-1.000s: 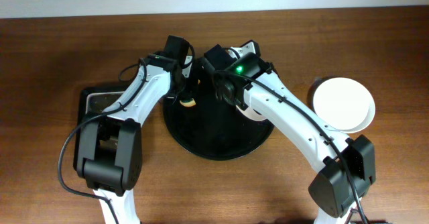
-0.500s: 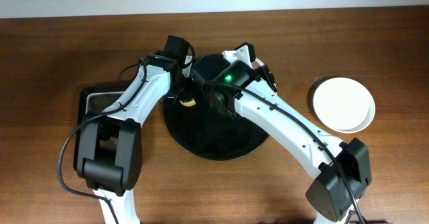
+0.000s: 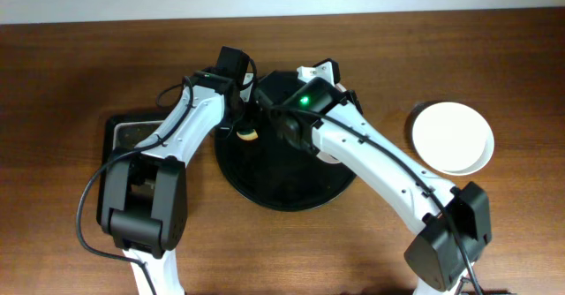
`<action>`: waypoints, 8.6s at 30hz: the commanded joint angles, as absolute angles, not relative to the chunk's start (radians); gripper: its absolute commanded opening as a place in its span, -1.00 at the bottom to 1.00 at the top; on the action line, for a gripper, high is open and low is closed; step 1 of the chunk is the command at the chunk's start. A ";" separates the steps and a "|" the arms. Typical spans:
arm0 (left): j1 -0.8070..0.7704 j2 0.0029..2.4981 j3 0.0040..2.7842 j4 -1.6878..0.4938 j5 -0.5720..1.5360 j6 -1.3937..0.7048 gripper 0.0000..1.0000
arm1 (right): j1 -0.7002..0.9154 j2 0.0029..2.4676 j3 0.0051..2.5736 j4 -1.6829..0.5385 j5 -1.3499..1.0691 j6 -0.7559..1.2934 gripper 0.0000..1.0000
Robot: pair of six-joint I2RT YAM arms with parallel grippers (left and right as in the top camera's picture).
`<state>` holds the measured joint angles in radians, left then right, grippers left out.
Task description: Clean dirty plates on tray and stack at the side
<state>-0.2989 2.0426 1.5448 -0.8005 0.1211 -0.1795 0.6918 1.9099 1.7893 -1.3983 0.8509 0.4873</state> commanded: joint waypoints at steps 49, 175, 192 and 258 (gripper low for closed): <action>-0.298 2.045 1.551 -0.817 0.187 -0.162 -1.00 | -0.582 1.803 1.447 -1.022 -0.221 0.258 -0.01; -0.025 0.904 1.298 -1.102 0.075 -0.051 0.99 | 0.039 0.004 0.006 -0.062 -0.152 -0.006 0.97; -0.025 0.538 0.857 -0.647 -0.141 -0.049 0.99 | 0.039 0.004 0.006 -0.063 -0.152 -0.006 0.97; -0.026 0.005 0.009 -0.075 -0.075 -0.051 1.00 | 0.039 0.004 0.006 -0.063 -0.152 -0.006 0.97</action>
<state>-0.0216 0.0128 0.0185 -0.0784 -0.0792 -0.0593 0.0425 0.0135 0.0147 -0.0628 -0.1543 -0.0113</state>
